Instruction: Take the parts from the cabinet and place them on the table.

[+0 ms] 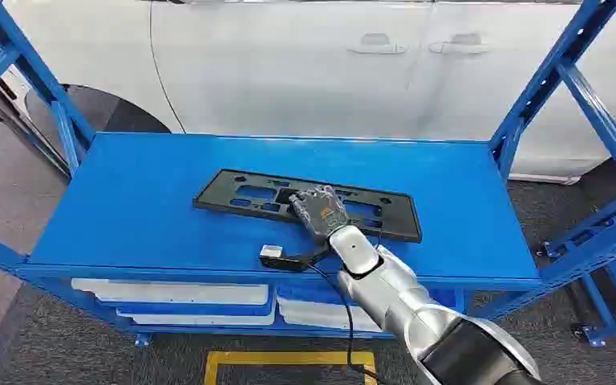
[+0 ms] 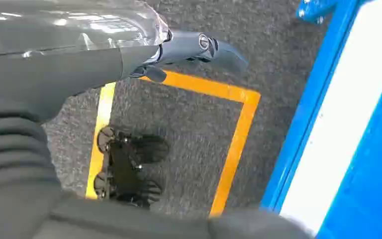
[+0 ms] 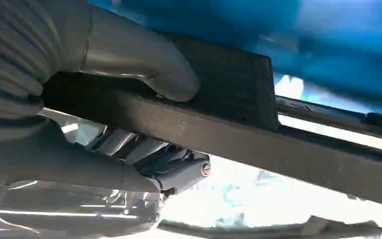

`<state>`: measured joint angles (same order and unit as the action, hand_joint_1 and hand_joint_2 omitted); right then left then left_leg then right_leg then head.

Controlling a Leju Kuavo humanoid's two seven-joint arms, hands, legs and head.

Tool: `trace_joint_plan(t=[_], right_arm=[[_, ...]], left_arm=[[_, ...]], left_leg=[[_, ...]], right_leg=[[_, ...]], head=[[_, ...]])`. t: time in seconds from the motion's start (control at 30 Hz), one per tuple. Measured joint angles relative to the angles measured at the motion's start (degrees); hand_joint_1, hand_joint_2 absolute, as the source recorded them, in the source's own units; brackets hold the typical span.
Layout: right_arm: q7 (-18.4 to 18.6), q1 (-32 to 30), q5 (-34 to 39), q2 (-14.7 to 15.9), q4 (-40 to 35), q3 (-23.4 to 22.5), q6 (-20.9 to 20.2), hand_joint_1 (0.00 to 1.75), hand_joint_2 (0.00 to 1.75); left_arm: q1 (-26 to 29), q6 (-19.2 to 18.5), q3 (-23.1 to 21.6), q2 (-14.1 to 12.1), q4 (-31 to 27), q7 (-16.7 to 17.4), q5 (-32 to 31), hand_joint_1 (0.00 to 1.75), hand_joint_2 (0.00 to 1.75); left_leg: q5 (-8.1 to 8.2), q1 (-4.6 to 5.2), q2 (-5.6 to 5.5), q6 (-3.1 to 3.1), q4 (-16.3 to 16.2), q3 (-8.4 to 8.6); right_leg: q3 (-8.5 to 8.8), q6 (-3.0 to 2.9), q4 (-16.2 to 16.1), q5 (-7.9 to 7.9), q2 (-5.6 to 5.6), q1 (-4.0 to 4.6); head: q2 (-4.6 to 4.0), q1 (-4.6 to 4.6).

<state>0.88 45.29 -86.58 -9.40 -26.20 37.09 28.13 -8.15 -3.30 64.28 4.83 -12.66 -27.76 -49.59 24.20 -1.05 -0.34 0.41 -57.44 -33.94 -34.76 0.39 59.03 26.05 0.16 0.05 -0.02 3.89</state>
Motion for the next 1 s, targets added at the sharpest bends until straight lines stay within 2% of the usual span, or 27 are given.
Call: trace_joint_plan(t=[0.03,0.1,0.13,0.17,0.2,0.23,0.27,0.3,0.33,0.37,0.43,0.47,0.5,0.53,0.6,0.63,0.67,0.7,0.73,0.8,0.83,0.87,0.97,1.0], right_arm=[[-0.1,0.0,0.2,0.0,-0.2,-0.3,0.4,1.75,1.75],[-1.4,-0.3,1.6,0.0,-1.0,-1.1,1.4,1.75,1.75],[-3.4,-1.0,4.0,0.1,-2.0,-1.9,2.1,1.75,1.75],[-5.3,-1.7,6.3,0.2,-3.2,-3.0,2.6,1.75,1.75],[-7.7,-2.1,9.2,0.2,-4.3,-3.9,2.4,1.75,1.75],[-12.6,-2.8,14.9,0.2,-7.0,-5.2,0.4,1.75,1.75],[-18.9,-4.0,21.6,0.5,-11.2,-6.9,-2.5,1.75,1.75],[-26.3,-5.0,30.3,1.0,-16.1,-8.6,-5.7,1.75,1.75],[-32.5,-6.2,41.5,1.6,-22.3,-10.0,-9.8,1.75,1.75],[-36.7,-7.8,55.3,2.0,-29.4,-11.2,-14.7,1.75,1.75],[-39.0,-11.0,77.1,2.8,-41.2,-12.8,-23.6,1.75,1.75],[-39.7,-12.9,85.0,3.6,-48.4,-13.7,-28.4,1.75,1.75],[-40.5,-14.3,89.2,4.0,-54.3,-14.5,-32.2,1.75,1.75],[-40.9,-15.3,91.7,4.2,-59.4,-14.9,-35.5,1.75,1.75],[-41.2,-17.6,95.0,4.5,-68.4,-15.1,-41.0,1.75,1.75],[-41.2,-19.2,96.5,4.6,-71.8,-15.1,-43.2,1.75,1.75],[-41.2,-20.9,98.1,4.7,-75.4,-15.0,-45.3,1.75,1.75],[-41.2,-22.0,99.1,4.8,-77.3,-14.8,-46.8,1.75,1.75],[-41.1,-22.8,99.9,4.8,-78.9,-14.7,-48.0,1.75,1.75],[-41.1,-24.3,100.5,4.8,-82.2,-14.5,-49.7,1.75,1.75],[-41.1,-24.7,100.5,4.8,-83.3,-14.5,-50.0,1.75,1.75],[-41.1,-25.0,100.6,4.8,-84.1,-14.4,-50.1,1.75,1.75],[-40.9,-25.9,100.8,4.9,-86.1,-14.3,-50.4,1.75,1.75],[-40.9,-26.0,100.9,4.9,-86.5,-14.3,-50.9,1.75,1.75]], left_arm=[[-0.1,0.0,0.0,0.0,0.0,0.0,0.0,0.00,1.75],[-0.1,-0.1,0.0,-0.1,0.0,0.0,0.1,0.00,1.75],[0.0,-0.1,0.0,-0.2,0.0,0.2,0.2,0.00,1.75],[0.1,-0.1,0.0,-0.2,0.0,0.2,0.4,0.00,1.75],[0.2,-0.4,0.0,-0.2,0.0,0.0,0.5,0.00,1.75],[0.2,-1.1,0.0,-0.2,0.0,-0.6,1.3,0.00,1.75],[0.2,-2.0,0.0,-0.2,0.0,-0.9,1.9,0.00,1.75],[0.2,-2.7,0.1,-0.2,0.0,-1.1,2.5,0.00,1.75],[0.2,-3.2,0.2,-0.2,0.0,-1.4,2.9,0.00,1.75],[0.2,-3.5,0.4,-0.4,0.0,-1.5,3.2,0.00,1.75],[0.3,-3.9,0.6,-0.6,0.0,-1.8,3.8,0.00,1.75],[0.4,-4.1,0.7,-0.7,0.0,-2.2,4.3,0.00,1.75],[0.8,-4.1,0.8,-0.9,0.0,-2.5,4.7,0.00,1.75],[1.1,-4.1,0.9,-1.0,0.0,-2.8,4.9,0.00,1.75],[1.1,-4.0,1.2,-1.3,0.0,-3.3,5.4,0.00,1.75],[1.2,-3.8,1.4,-1.3,0.0,-3.5,5.7,0.00,1.75],[1.4,-3.7,1.8,-1.4,0.0,-3.6,5.8,0.00,1.75],[1.6,-3.5,2.0,-1.4,0.0,-3.7,5.9,0.00,1.75],[1.7,-3.3,2.1,-1.4,0.0,-3.7,5.9,0.00,1.75],[1.7,-3.1,2.2,-1.5,0.0,-3.8,6.1,0.00,1.75],[1.6,-3.0,2.2,-1.6,0.0,-3.8,6.2,0.00,1.75],[1.7,-3.0,2.3,-1.7,0.0,-3.9,6.2,0.00,1.75],[1.8,-3.0,2.4,-1.7,0.0,-4.0,6.3,0.00,1.75],[1.7,-2.9,2.5,-1.7,0.0,-4.0,6.3,0.00,1.75]], left_leg=[[0.00,0.00,0.05,0.41,0.0,-0.09],[0.05,0.11,0.06,0.59,0.0,-0.11],[0.09,0.12,0.04,0.64,-0.1,-0.11],[0.14,0.12,0.02,0.66,-0.2,-0.10],[0.23,0.12,-0.02,0.60,-0.3,-0.05],[0.34,0.12,-0.05,0.49,-0.4,0.02],[0.55,0.12,-0.07,0.27,-0.6,0.17],[0.78,0.11,-0.07,0.05,-0.7,0.30],[0.98,0.41,-0.02,-0.28,-0.8,0.18],[1.12,0.35,-0.04,-0.52,-0.9,0.23],[1.09,0.25,-0.10,-1.04,-0.7,0.42],[1.06,0.34,-0.19,-1.39,-0.5,0.45],[1.68,0.20,-0.01,-1.61,-1.1,0.22],[3.46,0.25,0.08,-1.81,-3.1,-0.51],[8.11,0.10,0.08,-2.25,-11.7,-3.99],[9.79,0.10,0.08,-2.42,-16.2,-5.99],[10.21,0.10,0.08,-2.53,-18.5,-7.10],[9.26,0.10,0.09,-2.51,-17.7,-6.68],[7.34,0.11,0.08,-2.39,-14.6,-5.22],[2.16,0.12,0.08,-1.80,-3.1,0.51],[2.66,0.32,0.08,-1.39,-0.6,1.66],[1.88,0.63,-0.02,-1.14,-0.4,1.63],[1.39,0.91,-0.10,-0.33,-0.6,1.29],[0.50,0.19,0.16,0.25,0.1,1.23]], right_leg=[[-1.53,0.28,3.2,2.02,-0.05,-0.03],[-6.03,0.63,12.7,6.29,-0.05,-0.26],[-8.12,0.74,16.8,7.36,-0.05,-0.32],[-8.75,0.78,17.6,6.78,-0.05,-0.36],[-8.01,0.70,15.7,5.12,-0.07,-0.41],[-5.93,0.52,11.3,2.47,-0.07,-0.41],[-3.15,0.19,5.5,-0.33,-0.06,-0.36],[-0.92,-0.22,0.7,-1.96,-0.06,-0.27],[-0.30,-0.36,-0.2,-0.97,-0.09,0.20],[-0.31,-0.56,-0.5,-1.21,-0.10,0.15],[-0.25,-1.06,-0.4,-0.97,-0.20,0.37],[-0.15,-1.46,-0.9,-1.18,-0.30,0.08],[0.08,-1.81,-1.3,-1.44,-0.54,-0.27],[0.09,-2.21,-1.4,-1.47,-0.48,-0.38],[0.17,-2.40,-1.4,-1.39,-0.34,-0.32],[0.21,-2.48,-1.4,-1.33,-0.34,-0.26],[0.23,-2.45,-1.2,-1.41,-0.38,-0.23],[0.22,-2.45,-1.1,-1.38,-0.34,-0.23],[0.21,-2.43,-1.0,-1.35,-0.23,-0.23],[0.21,-2.23,-0.7,-1.22,-0.13,-0.21],[0.10,-2.02,-0.6,-1.21,-0.13,-0.11],[-0.02,-1.62,-0.5,-1.32,-0.05,0.05],[-0.08,-0.56,-0.9,-1.99,-0.06,-0.20],[-0.34,-0.13,-0.3,-1.30,-0.07,-0.12]], head=[[0.00,0.02],[0.00,0.00],[0.00,0.00],[0.00,0.00],[0.00,0.00],[0.00,0.00],[0.00,0.00],[0.00,0.00],[0.00,0.00],[0.00,0.02],[0.00,0.00],[0.00,0.00],[0.00,0.02],[0.00,0.02],[0.00,0.02],[0.00,0.02],[0.00,0.02],[0.00,0.02],[0.00,0.02],[0.00,0.02],[0.00,0.02],[0.00,0.00],[0.00,0.02],[0.00,0.02]])
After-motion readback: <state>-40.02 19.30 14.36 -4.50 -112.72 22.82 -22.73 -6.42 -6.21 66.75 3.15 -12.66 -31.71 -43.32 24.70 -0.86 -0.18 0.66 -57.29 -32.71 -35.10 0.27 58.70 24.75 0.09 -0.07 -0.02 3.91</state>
